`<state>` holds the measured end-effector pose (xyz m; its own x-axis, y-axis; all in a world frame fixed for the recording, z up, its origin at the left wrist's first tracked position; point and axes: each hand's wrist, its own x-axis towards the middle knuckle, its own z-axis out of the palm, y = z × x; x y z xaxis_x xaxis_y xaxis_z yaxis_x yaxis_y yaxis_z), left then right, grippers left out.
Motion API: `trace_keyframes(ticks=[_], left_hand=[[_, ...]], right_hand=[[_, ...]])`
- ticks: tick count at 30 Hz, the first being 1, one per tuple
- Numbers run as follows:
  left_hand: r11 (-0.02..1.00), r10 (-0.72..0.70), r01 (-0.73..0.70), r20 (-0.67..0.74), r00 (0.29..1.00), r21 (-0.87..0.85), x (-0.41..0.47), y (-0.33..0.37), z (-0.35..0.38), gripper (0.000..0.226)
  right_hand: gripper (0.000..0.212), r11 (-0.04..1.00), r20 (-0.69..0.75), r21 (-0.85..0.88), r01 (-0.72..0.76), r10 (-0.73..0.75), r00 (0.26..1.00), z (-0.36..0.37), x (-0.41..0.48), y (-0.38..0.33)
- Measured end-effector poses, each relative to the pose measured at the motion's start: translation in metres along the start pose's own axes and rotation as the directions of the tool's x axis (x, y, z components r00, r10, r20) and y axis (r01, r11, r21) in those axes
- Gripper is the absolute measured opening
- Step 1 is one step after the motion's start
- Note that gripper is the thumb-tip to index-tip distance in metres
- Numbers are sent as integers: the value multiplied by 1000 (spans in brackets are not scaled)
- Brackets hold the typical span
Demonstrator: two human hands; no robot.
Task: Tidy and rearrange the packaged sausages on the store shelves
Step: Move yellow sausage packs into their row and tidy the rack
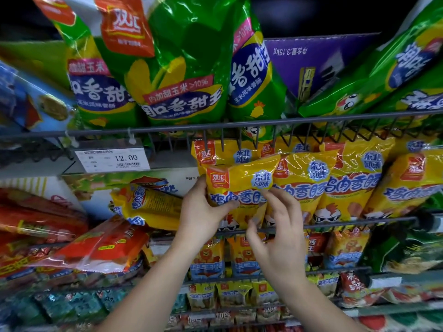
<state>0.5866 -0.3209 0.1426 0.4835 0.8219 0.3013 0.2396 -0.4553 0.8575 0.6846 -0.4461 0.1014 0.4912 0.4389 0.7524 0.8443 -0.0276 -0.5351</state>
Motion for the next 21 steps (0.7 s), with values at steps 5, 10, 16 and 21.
trace_keyframes(ticks=[5, 10, 16, 21], left_hand=[[998, 58, -52, -162, 985, 39, -11, -3, 10, 49], [995, 57, -36, -232, 971, 93, -9, -7, 11, 43], [991, 37, -6, -231, 972, 134, -5, -8, 12, 49], [995, -10, 29, -189, 982, 95, -1, -9, 10, 42]], right_hand=[[60, 996, 118, -81, 24, -14, 993, -2, 8, 10], [68, 990, 208, -130, 51, -23, 978, -3, 11, 19], [70, 989, 268, -131, 67, -30, 963, -5, 16, 24], [70, 990, 321, -89, 110, -76, 944, -8, 27, 29]])
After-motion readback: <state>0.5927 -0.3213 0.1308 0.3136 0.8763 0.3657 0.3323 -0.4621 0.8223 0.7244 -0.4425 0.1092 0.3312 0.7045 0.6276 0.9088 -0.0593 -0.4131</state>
